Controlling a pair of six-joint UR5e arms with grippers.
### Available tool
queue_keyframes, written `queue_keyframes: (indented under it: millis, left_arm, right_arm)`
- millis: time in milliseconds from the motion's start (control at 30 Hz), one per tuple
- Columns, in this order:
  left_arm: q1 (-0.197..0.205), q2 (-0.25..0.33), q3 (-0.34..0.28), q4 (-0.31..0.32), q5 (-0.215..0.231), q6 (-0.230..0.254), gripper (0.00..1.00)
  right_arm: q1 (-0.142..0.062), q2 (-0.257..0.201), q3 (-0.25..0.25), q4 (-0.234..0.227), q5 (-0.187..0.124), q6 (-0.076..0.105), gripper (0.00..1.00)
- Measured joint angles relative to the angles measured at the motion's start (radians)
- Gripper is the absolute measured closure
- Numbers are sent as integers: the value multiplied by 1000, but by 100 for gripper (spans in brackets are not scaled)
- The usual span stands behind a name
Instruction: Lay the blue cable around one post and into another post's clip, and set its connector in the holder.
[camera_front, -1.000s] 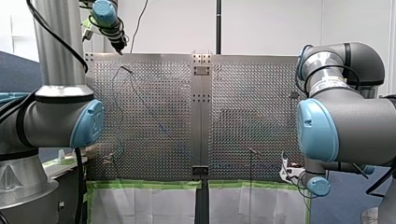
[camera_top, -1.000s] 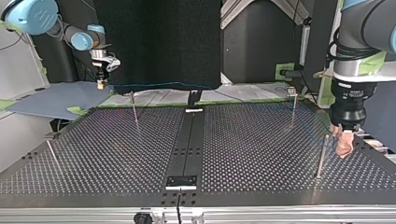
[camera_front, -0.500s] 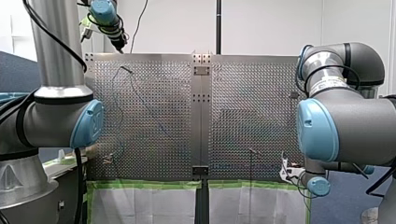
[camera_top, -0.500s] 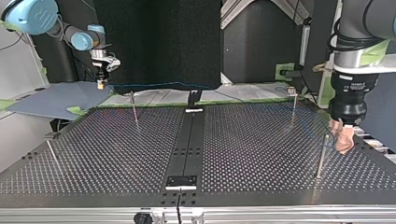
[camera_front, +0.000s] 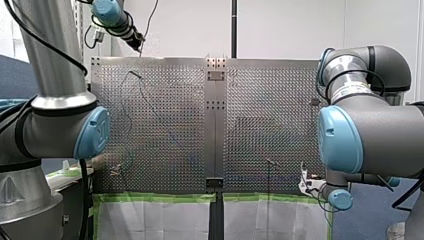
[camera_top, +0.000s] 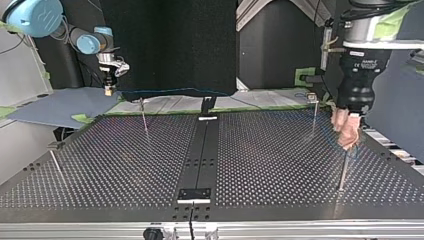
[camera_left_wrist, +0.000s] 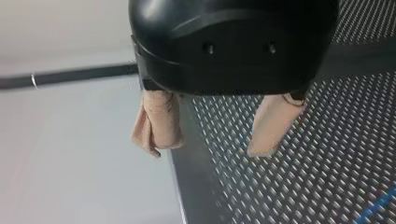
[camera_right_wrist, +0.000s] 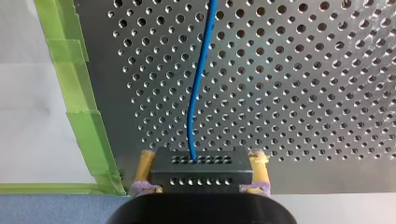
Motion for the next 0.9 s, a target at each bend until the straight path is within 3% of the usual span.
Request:
queue_keyframes:
  millis: [300, 567, 733, 900]
  left_arm:
    - [-19, 79, -94, 94, 94, -39, 0]
    - [-74, 29, -164, 163, 161, 5, 0]
    - [-121, -18, -211, 211, 143, 35, 0]
    - [-173, -70, -259, 263, 94, 3, 0]
  right_arm:
    - [4, 0, 0, 1, 0, -1, 100]
    - [7, 0, 0, 5, 3, -1, 100]
    - [8, 0, 0, 6, 4, -1, 100]
    - [8, 0, 0, 3, 1, 0, 100]
